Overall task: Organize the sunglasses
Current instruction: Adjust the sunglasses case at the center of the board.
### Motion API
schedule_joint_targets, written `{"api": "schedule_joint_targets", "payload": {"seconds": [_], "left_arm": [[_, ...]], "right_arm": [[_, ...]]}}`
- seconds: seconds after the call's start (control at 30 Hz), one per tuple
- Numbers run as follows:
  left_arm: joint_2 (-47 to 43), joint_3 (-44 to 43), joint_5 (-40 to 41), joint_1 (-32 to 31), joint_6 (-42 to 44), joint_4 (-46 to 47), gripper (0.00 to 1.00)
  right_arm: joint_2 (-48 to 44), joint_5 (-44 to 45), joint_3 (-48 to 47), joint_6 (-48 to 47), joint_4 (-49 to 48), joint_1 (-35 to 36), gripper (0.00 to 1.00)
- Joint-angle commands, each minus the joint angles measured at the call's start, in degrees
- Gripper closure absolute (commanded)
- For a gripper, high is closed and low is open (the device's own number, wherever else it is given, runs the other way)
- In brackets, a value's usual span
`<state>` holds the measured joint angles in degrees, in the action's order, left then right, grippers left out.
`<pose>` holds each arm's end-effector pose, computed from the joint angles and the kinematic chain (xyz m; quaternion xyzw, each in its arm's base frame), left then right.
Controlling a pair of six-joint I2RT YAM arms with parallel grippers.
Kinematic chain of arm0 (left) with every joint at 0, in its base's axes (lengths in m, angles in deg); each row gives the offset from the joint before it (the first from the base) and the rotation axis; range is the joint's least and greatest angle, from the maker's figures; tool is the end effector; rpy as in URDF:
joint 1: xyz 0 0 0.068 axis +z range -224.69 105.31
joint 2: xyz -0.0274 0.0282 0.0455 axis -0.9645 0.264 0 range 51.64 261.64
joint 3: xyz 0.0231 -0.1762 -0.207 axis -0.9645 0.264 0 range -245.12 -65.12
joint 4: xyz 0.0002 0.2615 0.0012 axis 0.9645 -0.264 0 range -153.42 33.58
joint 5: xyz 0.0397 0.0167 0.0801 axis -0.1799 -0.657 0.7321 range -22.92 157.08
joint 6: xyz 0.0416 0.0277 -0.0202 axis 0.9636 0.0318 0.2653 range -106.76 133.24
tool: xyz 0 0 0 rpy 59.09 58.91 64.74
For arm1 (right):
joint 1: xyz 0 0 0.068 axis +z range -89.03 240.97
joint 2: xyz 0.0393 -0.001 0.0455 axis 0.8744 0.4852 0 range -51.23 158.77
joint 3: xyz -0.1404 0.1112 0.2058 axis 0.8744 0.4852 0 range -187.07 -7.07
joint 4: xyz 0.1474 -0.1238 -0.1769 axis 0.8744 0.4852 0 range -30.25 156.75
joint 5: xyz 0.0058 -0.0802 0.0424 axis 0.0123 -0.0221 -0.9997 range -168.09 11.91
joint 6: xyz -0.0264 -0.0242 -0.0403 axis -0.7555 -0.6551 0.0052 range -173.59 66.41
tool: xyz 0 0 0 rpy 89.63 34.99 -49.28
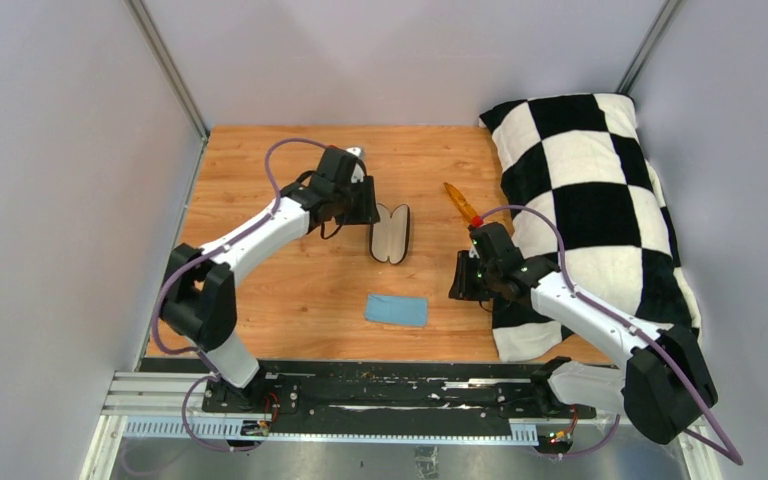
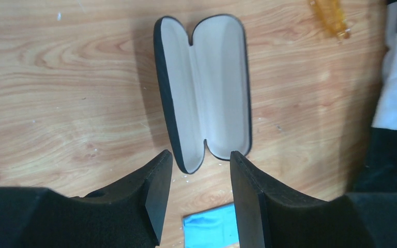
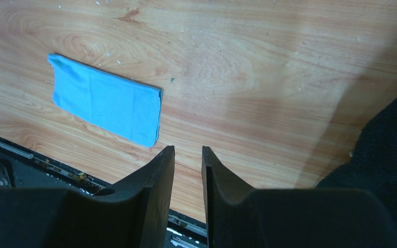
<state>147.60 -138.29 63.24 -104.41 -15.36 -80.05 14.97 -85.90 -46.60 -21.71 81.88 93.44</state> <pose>0.3220 -0.1865 0.2571 0.0215 0.9279 -0.2080 0.3088 0.1924 0.1282 0.2165 -0.0287 0.9337 0.2409 0.2632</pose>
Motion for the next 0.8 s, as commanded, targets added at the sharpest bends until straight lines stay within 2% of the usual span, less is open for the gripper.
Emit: {"api": "schedule_joint_targets", "payload": {"seconds": [0.0, 0.13, 0.47, 0.77], "left_arm": [[-4.41, 0.60, 1.17, 0.00, 1.72, -2.51, 0.51], [-3.96, 1.63, -2.91, -0.12, 1.33, -2.24, 0.51], [-1.85, 6.46, -3.82, -0.78, -0.81, 1.05, 0.51], [1.40, 4.66, -4.67, -0.74, -0.04, 1.80, 0.52]], "right_arm": [[0.52, 1.65, -0.62, -0.87, 1.84, -0.13, 0.68], [0.57, 1.71, -0.99, -0.92, 1.72, -0.13, 0.69], [0.82, 2.14, -1.36, -1.27, 1.69, -0.13, 0.69], [0.60, 2.23, -0.64, -1.24, 1.60, -0.13, 0.68]]}}
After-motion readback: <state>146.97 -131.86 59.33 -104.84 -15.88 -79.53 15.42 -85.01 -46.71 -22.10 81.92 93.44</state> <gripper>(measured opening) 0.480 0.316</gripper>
